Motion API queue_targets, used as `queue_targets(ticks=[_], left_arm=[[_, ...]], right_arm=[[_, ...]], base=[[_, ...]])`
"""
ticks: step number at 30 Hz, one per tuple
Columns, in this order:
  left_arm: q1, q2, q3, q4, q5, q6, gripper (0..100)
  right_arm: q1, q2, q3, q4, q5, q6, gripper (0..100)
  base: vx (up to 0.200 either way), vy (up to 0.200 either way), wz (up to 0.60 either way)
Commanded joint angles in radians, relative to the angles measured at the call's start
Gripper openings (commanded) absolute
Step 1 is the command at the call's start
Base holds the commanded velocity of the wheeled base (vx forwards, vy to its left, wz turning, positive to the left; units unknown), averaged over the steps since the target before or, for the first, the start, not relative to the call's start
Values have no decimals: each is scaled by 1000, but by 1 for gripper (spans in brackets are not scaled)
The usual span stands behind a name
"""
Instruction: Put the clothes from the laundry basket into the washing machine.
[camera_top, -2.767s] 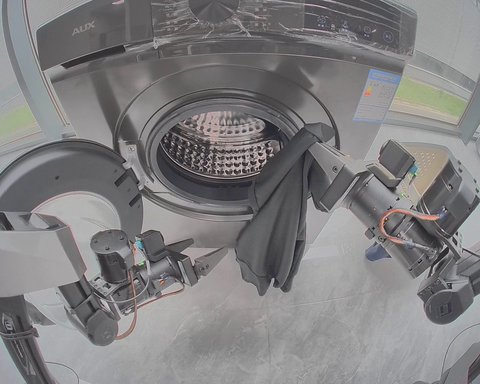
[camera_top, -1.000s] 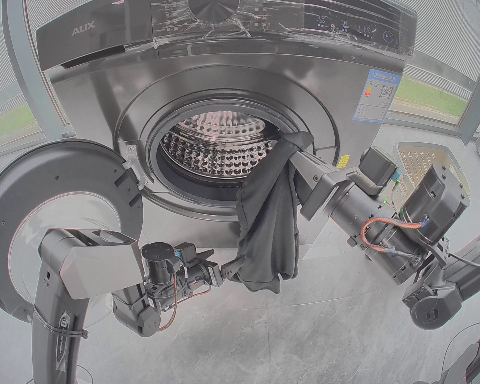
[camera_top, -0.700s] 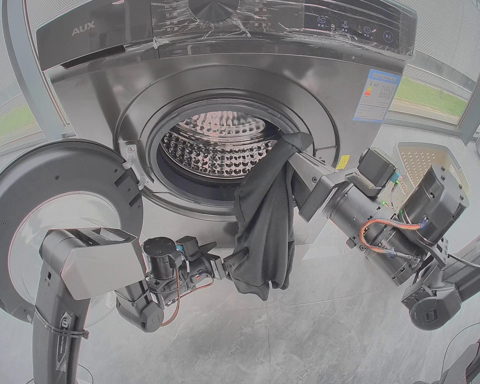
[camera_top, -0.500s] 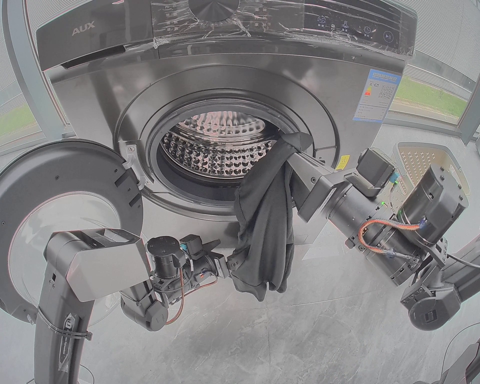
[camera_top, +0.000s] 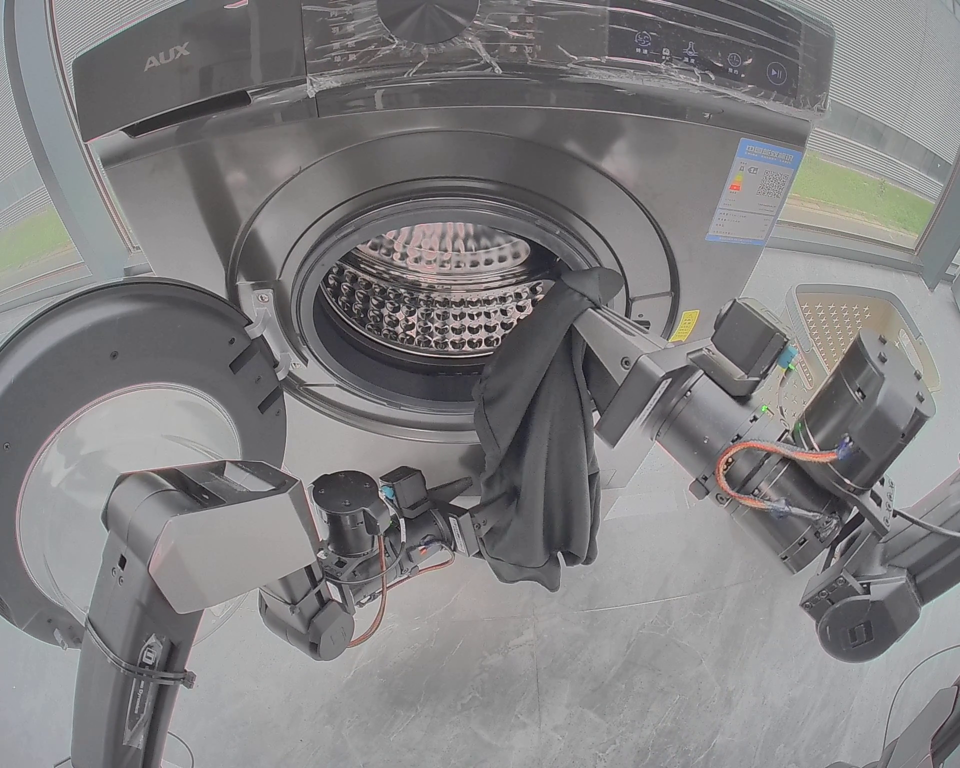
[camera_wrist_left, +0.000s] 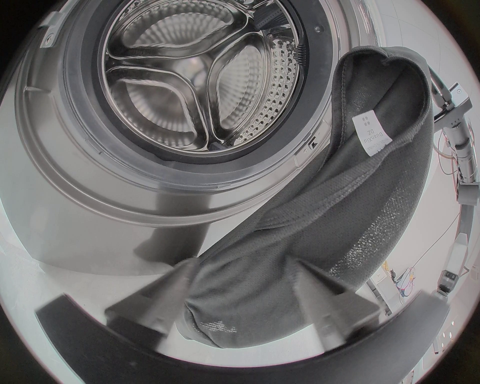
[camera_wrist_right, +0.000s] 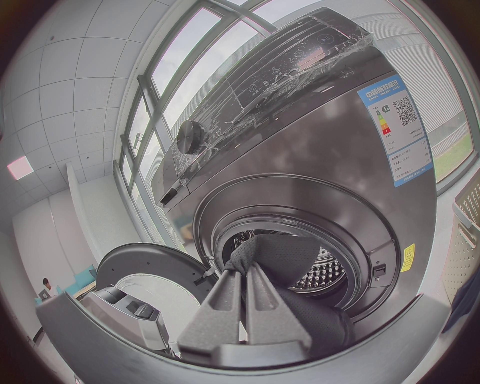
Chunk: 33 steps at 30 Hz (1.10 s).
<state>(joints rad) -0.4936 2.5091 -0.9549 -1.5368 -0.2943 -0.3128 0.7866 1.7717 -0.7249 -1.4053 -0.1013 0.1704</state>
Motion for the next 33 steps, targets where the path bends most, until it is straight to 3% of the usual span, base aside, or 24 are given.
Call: queue_targets(ticks=[1, 10, 18, 24, 25, 29, 33], left_arm=[[-2, 13, -22, -2, 0, 0, 0], [24, -47, -28, -11, 15, -2, 0], [81, -211, 127, -13, 3, 0, 0], [72, -213, 189, -13, -2, 3, 0], [67, -205, 197, -13, -3, 3, 100], [56, -154, 191, -13, -34, 8, 100], [41, -107, 162, -13, -32, 8, 100]], right_arm=[[-1, -1, 1, 0, 0, 0, 0], [-46, -9, 2, 9, -3, -2, 0], [-72, -15, 2, 11, -8, -2, 0], [-69, -15, 1, 11, -9, -2, 0], [-69, -15, 1, 11, -9, -2, 0], [-64, -15, 1, 11, -9, -2, 0], [-63, -14, -5, 12, -8, -2, 0]], base=[[0, 0, 0], [0, 0, 0], [0, 0, 0], [0, 0, 0], [0, 0, 0], [0, 0, 0], [0, 0, 0]])
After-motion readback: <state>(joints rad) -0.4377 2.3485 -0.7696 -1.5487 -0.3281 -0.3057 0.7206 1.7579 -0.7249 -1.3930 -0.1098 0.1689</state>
